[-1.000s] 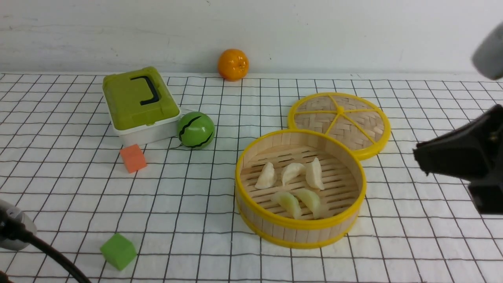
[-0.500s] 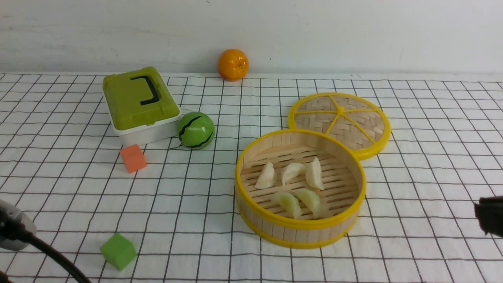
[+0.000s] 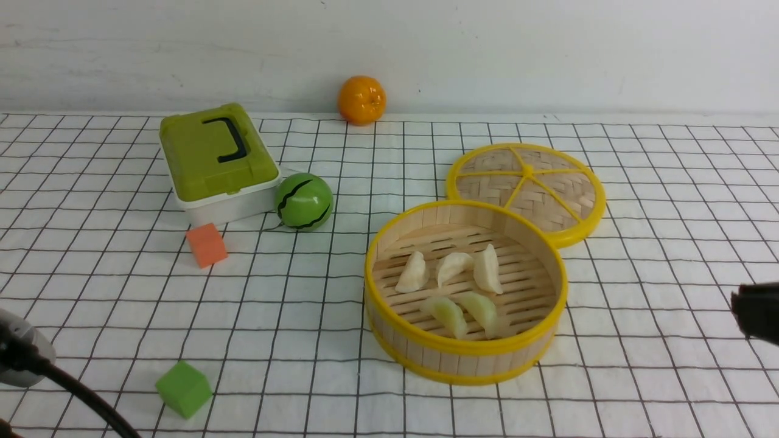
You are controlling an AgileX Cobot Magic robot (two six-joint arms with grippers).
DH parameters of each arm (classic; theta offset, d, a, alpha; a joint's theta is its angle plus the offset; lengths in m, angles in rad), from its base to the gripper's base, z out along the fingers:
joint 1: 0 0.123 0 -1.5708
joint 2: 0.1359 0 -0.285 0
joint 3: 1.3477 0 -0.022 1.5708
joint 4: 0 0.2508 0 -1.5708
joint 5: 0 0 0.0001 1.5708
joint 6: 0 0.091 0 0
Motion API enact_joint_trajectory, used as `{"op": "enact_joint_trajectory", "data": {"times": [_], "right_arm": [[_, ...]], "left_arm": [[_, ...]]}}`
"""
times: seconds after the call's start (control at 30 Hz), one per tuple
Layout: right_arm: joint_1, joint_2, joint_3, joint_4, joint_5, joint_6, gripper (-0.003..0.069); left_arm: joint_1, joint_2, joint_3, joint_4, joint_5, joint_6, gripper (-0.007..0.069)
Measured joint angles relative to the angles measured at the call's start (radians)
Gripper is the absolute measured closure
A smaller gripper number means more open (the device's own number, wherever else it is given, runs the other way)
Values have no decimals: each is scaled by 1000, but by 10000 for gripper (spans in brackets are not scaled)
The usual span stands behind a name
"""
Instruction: Put the dumplings into the steamer on the table with the white tablecloth.
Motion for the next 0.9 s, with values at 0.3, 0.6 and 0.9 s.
{"op": "enact_joint_trajectory", "data": {"times": [0.3,0.6,0.9], "right_arm": [[-110,-188,264,-123,-391,204,682],[-373,-513,666,-375,-549,517,682],[-511,-678,895,-425,-483,608,682]], "left_arm": [[0,0,0,0,0,0,396],[0,0,0,0,0,0,390],[0,0,0,0,0,0,387]]}}
